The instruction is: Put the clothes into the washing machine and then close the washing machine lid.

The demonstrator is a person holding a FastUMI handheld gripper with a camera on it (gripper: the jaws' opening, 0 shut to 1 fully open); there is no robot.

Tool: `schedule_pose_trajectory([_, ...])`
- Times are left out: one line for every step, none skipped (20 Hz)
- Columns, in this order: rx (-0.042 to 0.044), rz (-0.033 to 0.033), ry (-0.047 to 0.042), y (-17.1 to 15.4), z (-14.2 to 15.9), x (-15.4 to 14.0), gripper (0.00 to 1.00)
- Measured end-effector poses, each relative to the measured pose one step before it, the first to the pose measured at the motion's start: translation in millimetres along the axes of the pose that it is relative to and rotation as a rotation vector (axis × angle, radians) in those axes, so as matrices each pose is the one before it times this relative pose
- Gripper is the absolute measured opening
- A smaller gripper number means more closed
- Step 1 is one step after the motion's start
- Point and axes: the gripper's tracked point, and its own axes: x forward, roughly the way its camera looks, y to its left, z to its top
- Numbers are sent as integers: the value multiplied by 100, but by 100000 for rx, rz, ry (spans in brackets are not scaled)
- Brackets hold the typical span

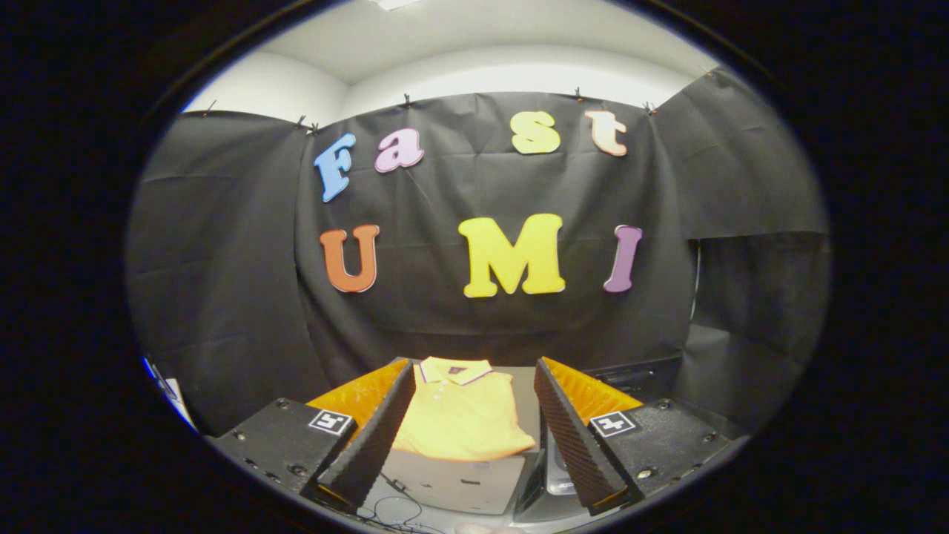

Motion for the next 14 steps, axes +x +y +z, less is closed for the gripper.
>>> schedule_pose_trajectory([-105, 1084, 1742, 647, 60, 1964, 100])
schedule_pose_trajectory([137, 516, 2180, 565, -117, 1958, 100])
schedule_pose_trajectory([-44, 879, 1478, 626, -62, 1932, 100])
schedule_pose_trajectory([-196, 601, 1163, 551, -124, 1928, 100])
schedule_pose_trajectory([-507, 331, 2373, 332, -352, 1994, 100])
schedule_pose_trajectory([-66, 322, 2559, 412, -601, 2075, 100])
schedule_pose_trajectory([225, 245, 3050, 372, -667, 1845, 100])
schedule_pose_trajectory([569, -105, 3583, 282, -802, 1893, 100])
schedule_pose_trajectory([316, -639, 4295, 111, -989, 1910, 100])
schedule_pose_trajectory([1007, -318, 4072, 174, -912, 1892, 100])
schedule_pose_trajectory([1333, 779, 3760, 438, -854, 1613, 100])
schedule_pose_trajectory([656, -275, 4261, 321, -879, 1510, 100])
schedule_pose_trajectory([-138, -478, 3645, 127, -797, 1281, 100])
schedule_pose_trajectory([-673, -1468, 2861, 34, -726, 1481, 100])
